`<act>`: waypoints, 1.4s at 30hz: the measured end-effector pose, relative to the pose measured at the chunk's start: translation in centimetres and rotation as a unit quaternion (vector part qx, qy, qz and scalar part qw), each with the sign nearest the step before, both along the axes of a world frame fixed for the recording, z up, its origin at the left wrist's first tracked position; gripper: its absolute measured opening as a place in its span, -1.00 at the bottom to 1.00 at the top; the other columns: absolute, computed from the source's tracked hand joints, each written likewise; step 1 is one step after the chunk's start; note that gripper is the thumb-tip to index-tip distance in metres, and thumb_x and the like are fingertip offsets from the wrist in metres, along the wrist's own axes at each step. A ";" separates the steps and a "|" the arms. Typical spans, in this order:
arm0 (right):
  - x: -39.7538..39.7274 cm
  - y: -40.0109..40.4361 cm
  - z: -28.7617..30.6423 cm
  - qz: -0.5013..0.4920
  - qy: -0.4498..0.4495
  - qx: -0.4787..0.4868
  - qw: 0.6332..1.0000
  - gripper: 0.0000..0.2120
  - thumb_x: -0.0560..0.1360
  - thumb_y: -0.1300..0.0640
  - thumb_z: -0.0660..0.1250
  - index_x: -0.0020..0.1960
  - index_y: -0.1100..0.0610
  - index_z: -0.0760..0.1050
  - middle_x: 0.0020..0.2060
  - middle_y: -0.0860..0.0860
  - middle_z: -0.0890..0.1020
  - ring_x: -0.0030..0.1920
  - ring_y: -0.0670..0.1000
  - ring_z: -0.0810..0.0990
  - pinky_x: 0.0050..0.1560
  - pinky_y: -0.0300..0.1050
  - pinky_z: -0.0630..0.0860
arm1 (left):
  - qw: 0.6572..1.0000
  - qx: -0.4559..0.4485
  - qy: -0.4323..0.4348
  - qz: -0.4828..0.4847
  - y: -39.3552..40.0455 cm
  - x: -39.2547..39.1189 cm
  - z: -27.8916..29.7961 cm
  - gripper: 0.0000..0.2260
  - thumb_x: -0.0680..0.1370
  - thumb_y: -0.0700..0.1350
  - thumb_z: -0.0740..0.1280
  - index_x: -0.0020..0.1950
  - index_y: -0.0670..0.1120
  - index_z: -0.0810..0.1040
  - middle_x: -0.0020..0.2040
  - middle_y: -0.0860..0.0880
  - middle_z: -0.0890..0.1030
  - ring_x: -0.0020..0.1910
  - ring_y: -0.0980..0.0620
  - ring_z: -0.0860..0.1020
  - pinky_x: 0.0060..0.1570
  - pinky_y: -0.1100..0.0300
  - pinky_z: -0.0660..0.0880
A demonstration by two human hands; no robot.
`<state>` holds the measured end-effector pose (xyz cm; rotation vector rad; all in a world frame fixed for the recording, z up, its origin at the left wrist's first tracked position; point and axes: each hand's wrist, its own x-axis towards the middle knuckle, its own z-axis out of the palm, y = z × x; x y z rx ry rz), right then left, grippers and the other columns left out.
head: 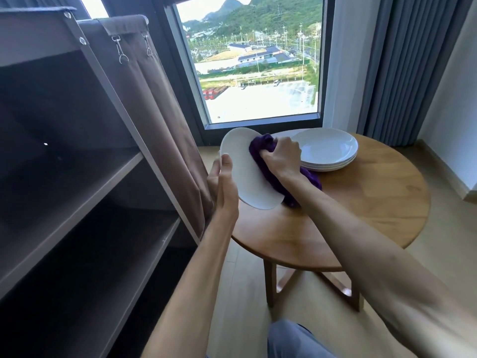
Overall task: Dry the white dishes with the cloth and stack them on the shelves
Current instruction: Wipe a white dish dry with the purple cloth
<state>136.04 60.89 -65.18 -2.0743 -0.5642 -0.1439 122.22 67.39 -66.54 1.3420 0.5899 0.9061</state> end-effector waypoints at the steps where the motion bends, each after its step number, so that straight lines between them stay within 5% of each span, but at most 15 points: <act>1: 0.0 0.3 0.3 -0.001 -0.001 0.032 0.999 -0.78 0.43 0.05 0.43 -0.11 0.23 0.60 -0.22 0.12 0.67 -0.12 0.18 0.64 -0.06 0.06 0.57 | 1.000 0.004 -0.001 0.003 -0.1 0.0 0.1 -0.80 0.66 0.13 0.26 0.16 0.17 0.65 -0.09 0.16 0.71 -0.05 0.16 0.65 -0.07 0.20 0.60; 5: -1.1 0.8 1.3 0.027 0.019 0.171 0.985 -0.78 0.47 0.04 0.47 0.00 0.19 0.64 -0.12 0.05 0.71 -0.08 0.07 0.65 0.06 0.07 0.57 | 0.997 0.066 0.037 0.011 -0.7 0.4 1.1 -0.54 0.61 0.20 0.25 0.47 0.07 0.50 0.17 0.04 0.69 0.12 0.08 0.63 0.05 0.19 0.60; 9: -3.3 0.7 1.8 0.129 0.044 0.257 0.957 -0.86 0.53 0.15 0.42 -0.04 0.24 0.63 -0.17 0.10 0.69 -0.12 0.11 0.63 0.02 0.15 0.56 | 0.992 0.100 0.072 0.017 -1.0 0.5 1.6 -0.40 0.51 0.39 0.22 0.49 0.15 0.48 0.00 0.37 0.62 0.04 0.36 0.57 -0.03 0.39 0.47; 13: -6.0 0.0 1.3 0.285 0.054 0.257 0.922 -0.88 0.57 0.20 0.37 -0.02 0.25 0.64 -0.18 0.14 0.69 -0.12 0.10 0.65 -0.02 0.02 0.61 | 0.997 0.060 0.041 0.029 -0.3 0.6 2.0 -0.37 0.50 0.48 0.13 0.29 0.08 0.62 0.06 0.11 0.70 0.09 0.14 0.64 0.20 0.12 0.57; 16: -6.1 -0.9 1.0 0.357 0.107 0.187 0.909 -0.87 0.54 0.16 0.40 -0.09 0.21 0.67 -0.24 0.08 0.69 -0.21 0.03 0.65 -0.13 -0.10 0.59 | 0.997 0.038 0.021 0.064 0.6 0.5 2.3 -0.52 0.53 0.43 0.14 0.04 0.11 0.64 -0.01 0.03 0.70 0.09 0.02 0.63 0.25 0.01 0.54; 20: -4.7 -0.8 1.5 0.352 0.152 0.021 0.924 -0.83 0.39 0.05 0.44 -0.37 0.03 0.58 -0.42 -0.10 0.57 -0.35 -0.11 0.54 -0.32 -0.26 0.44 | 0.996 -0.037 0.018 0.083 1.1 0.4 1.9 -0.67 0.56 0.19 0.22 0.15 0.05 0.64 0.13 -0.09 0.64 0.19 -0.12 0.58 0.28 -0.11 0.52; 24: -3.2 -0.2 0.0 0.275 0.159 -0.192 0.929 -0.86 0.29 0.00 0.46 -0.30 0.08 0.62 -0.25 -0.03 0.63 -0.25 -0.04 0.57 -0.33 -0.20 0.41 | 0.993 -0.006 0.010 0.114 1.2 -0.1 1.1 -0.65 0.64 0.10 0.20 0.35 0.02 0.57 0.27 -0.10 0.56 0.25 -0.10 0.52 0.30 -0.13 0.52; 30: -2.1 0.9 -1.9 0.049 0.100 -0.055 0.992 -0.85 0.35 0.03 0.44 -0.19 0.11 0.59 -0.22 0.09 0.65 -0.14 0.16 0.62 -0.21 -0.10 0.47 | 0.998 0.008 -0.012 0.068 1.1 -1.4 0.8 -0.68 0.67 0.05 0.22 0.39 0.05 0.56 0.22 -0.05 0.59 0.15 -0.03 0.57 0.00 0.09 0.61; 33: -1.5 1.8 -0.2 0.006 0.061 -0.011 0.998 -0.80 0.43 0.05 0.40 -0.07 0.16 0.64 -0.16 0.13 0.68 -0.07 0.21 0.63 -0.08 -0.02 0.57 | 0.999 -0.001 -0.009 0.038 0.1 -1.5 0.3 -0.80 0.67 0.05 0.26 0.17 0.11 0.66 -0.04 0.06 0.70 -0.03 0.08 0.65 -0.14 0.22 0.61; 36: -2.1 2.2 1.4 0.070 0.036 0.083 0.994 -0.84 0.48 0.05 0.42 -0.07 0.16 0.65 -0.16 0.06 0.70 -0.09 0.11 0.63 -0.02 -0.02 0.54 | 1.000 -0.006 0.014 0.026 -0.8 -1.1 0.6 -0.82 0.63 0.21 0.29 0.02 0.22 0.66 -0.16 0.13 0.72 -0.05 0.07 0.68 -0.11 0.16 0.63; 38: -3.4 2.1 2.0 0.146 0.046 0.152 0.976 -0.87 0.53 0.09 0.39 -0.13 0.13 0.61 -0.23 0.01 0.67 -0.17 0.07 0.61 -0.07 0.02 0.53 | 1.000 0.000 0.019 0.014 -1.2 -0.9 1.1 -0.69 0.56 0.36 0.30 0.16 0.24 0.63 -0.09 0.18 0.72 -0.03 0.13 0.69 -0.12 0.23 0.63; 40: -4.7 1.7 1.9 0.244 0.102 0.222 0.939 -0.85 0.60 0.14 0.30 -0.05 0.15 0.62 -0.19 0.07 0.67 -0.11 0.13 0.65 -0.04 0.05 0.57 | 1.000 -0.004 0.012 0.009 -1.5 -0.3 1.7 -0.54 0.48 0.47 0.26 0.25 0.28 0.58 -0.03 0.22 0.70 -0.01 0.16 0.68 -0.14 0.23 0.64; 42: -5.9 0.9 1.3 0.332 0.171 0.269 0.888 -0.82 0.62 0.16 0.28 0.06 0.17 0.65 -0.10 0.15 0.69 -0.03 0.16 0.68 0.00 -0.01 0.62 | 1.000 -0.023 -0.004 0.021 -1.5 0.2 2.4 -0.52 0.43 0.54 0.20 0.18 0.30 0.55 0.05 0.19 0.67 0.08 0.13 0.63 0.08 0.04 0.64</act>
